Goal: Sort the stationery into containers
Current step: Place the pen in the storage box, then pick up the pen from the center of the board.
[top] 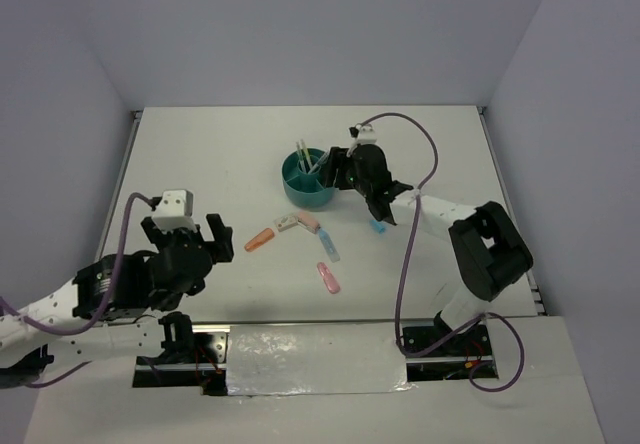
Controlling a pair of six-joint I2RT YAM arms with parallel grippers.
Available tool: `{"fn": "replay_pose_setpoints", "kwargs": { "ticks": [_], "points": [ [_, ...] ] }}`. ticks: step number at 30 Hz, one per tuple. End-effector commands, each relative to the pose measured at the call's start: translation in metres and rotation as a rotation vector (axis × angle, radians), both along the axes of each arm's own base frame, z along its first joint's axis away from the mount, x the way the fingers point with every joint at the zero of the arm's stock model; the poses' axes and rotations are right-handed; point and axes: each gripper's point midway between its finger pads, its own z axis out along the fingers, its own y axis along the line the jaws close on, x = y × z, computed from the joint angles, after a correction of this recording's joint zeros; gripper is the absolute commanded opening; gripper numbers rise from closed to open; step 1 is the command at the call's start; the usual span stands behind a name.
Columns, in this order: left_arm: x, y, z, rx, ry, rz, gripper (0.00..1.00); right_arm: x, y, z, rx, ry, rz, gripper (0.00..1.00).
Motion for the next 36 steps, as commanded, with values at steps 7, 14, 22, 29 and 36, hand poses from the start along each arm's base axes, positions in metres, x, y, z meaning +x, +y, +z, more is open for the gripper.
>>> {"fn": "replay_pose_setpoints", "kwargs": {
  "ticks": [7, 14, 22, 29, 36],
  "points": [
    [0.005, -0.079, -0.039, -0.042, 0.164, -0.043, 0.99, -0.058, -0.045, 0.097, 0.067, -0.167, -0.049, 0.75],
    [0.005, -0.126, -0.086, -0.159, 0.325, 0.027, 0.99, -0.121, -0.096, 0.012, -0.235, 0.218, -0.03, 1.0],
    [0.002, -0.17, -0.125, -0.163, 0.454, 0.032, 0.99, -0.155, -0.099, -0.026, -0.229, 0.354, 0.096, 0.9],
    [0.014, -0.201, -0.117, -0.257, 0.44, 0.016, 0.99, -0.148, -0.116, -0.045, -0.306, 0.396, -0.016, 0.8],
    [0.036, -0.227, -0.151, -0.226, 0.51, 0.155, 0.93, -0.131, -0.14, -0.043, -0.303, 0.467, -0.111, 0.81]
  ]
}}
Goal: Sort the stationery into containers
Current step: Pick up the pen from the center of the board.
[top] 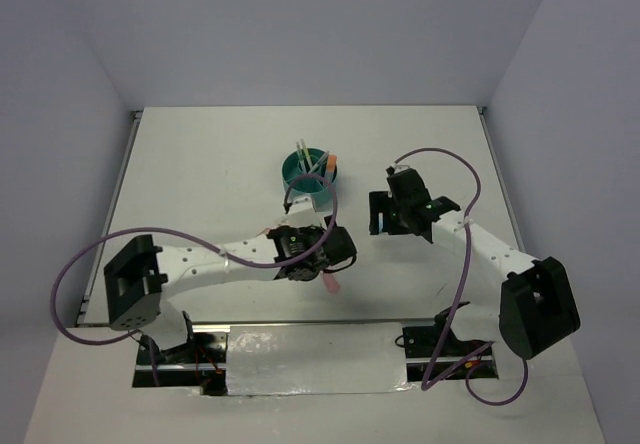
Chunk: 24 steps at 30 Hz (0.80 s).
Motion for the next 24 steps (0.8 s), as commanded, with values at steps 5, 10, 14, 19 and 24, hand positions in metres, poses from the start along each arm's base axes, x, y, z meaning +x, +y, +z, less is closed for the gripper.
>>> {"fn": "replay_pose_setpoints", "kwargs": {
  "ticks": [5, 10, 14, 19, 24],
  "points": [
    [0.034, -0.013, -0.042, 0.015, 0.097, 0.102, 0.83, 0.021, -0.012, 0.025, 0.048, -0.039, -0.064, 0.81],
    [0.047, -0.015, -0.064, 0.073, 0.115, 0.116, 0.82, 0.016, -0.013, 0.033, 0.054, -0.07, -0.036, 0.81],
    [0.058, -0.023, -0.075, 0.098, 0.135, 0.11, 0.82, 0.01, -0.01, 0.04, 0.088, -0.093, -0.012, 0.8],
    [0.065, -0.034, -0.084, 0.12, 0.151, 0.106, 0.74, 0.007, -0.009, 0.053, 0.105, -0.122, 0.0, 0.8],
    [0.061, -0.029, -0.096, 0.183, 0.199, 0.128, 0.72, 0.005, -0.009, 0.06, 0.117, -0.142, 0.001, 0.8]
  ]
}}
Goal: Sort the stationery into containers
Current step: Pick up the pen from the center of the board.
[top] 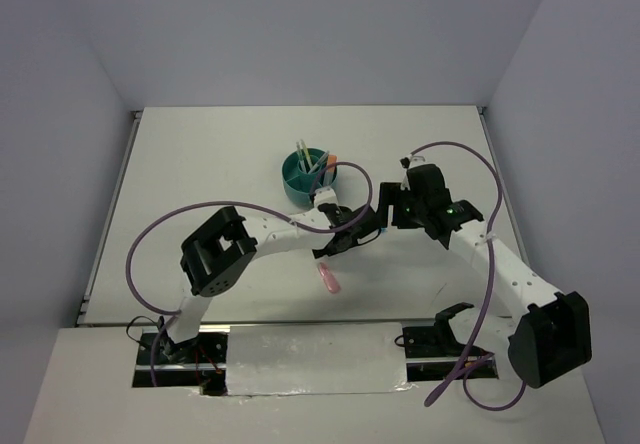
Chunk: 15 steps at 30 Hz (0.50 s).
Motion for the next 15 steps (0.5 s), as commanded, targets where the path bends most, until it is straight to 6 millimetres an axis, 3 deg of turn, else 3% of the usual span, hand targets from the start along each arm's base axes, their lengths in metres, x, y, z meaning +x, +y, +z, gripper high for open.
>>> {"fn": "replay_pose_setpoints", "kwargs": {
  "ticks": [1, 4, 7, 9, 10, 13, 15],
  "points": [
    [-0.004, 0.009, -0.006, 0.053, 0.039, 0.019, 0.72, 0.002, 0.001, 0.019, 0.021, -0.052, 0.01, 0.8],
    [-0.007, 0.01, -0.013, 0.061, 0.056, 0.01, 0.6, 0.001, 0.002, 0.021, 0.028, -0.061, 0.014, 0.8],
    [-0.009, 0.01, -0.022, 0.063, 0.074, 0.001, 0.58, 0.001, 0.004, 0.021, 0.039, -0.063, 0.017, 0.8],
    [-0.01, 0.005, -0.03, 0.056, 0.094, -0.022, 0.51, 0.0, 0.006, 0.02, 0.054, -0.059, 0.024, 0.8],
    [-0.01, 0.002, -0.032, 0.05, 0.098, -0.032, 0.37, 0.001, 0.006, 0.019, 0.059, -0.061, 0.024, 0.8],
    [-0.01, -0.009, -0.033, 0.018, 0.11, -0.078, 0.12, 0.0, 0.002, 0.017, 0.071, -0.059, 0.004, 0.8],
    [-0.009, -0.016, -0.023, -0.01, 0.1, -0.117, 0.06, 0.002, -0.007, 0.018, 0.088, -0.062, -0.029, 0.8]
  ]
}}
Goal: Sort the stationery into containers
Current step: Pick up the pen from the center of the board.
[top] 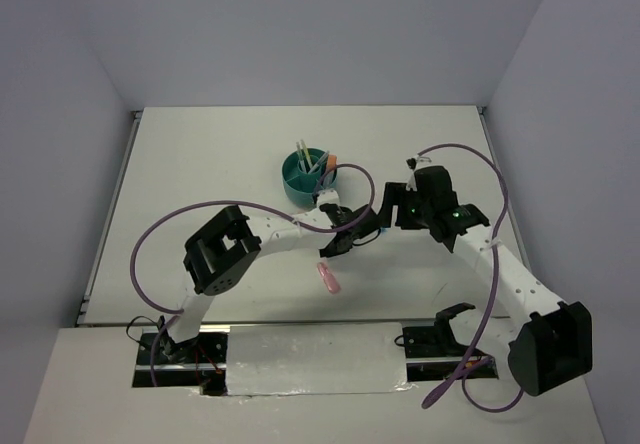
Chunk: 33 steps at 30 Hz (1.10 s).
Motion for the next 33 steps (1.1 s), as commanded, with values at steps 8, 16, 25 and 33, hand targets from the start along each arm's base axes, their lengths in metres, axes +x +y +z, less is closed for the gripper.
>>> {"fn": "replay_pose_setpoints", "kwargs": {
  "ticks": [8, 16, 25, 33],
  "points": [
    [0.017, -0.059, 0.136, -0.265, -0.327, -0.353, 0.0, 0.016, -0.018, -0.014, 0.098, 0.001, -0.054, 0.78],
    [-0.029, -0.01, 0.217, -0.208, -0.515, -0.674, 0.0, 0.043, -0.004, -0.054, -0.07, 0.142, 0.032, 0.74],
    [-0.111, 0.067, 0.239, -0.347, -0.519, -0.909, 0.0, 0.058, 0.011, -0.082, -0.189, 0.24, 0.128, 0.6],
    [-0.122, 0.095, 0.239, -0.365, -0.546, -0.895, 0.0, 0.049, 0.017, -0.102, -0.215, 0.318, 0.168, 0.57]
  ]
}}
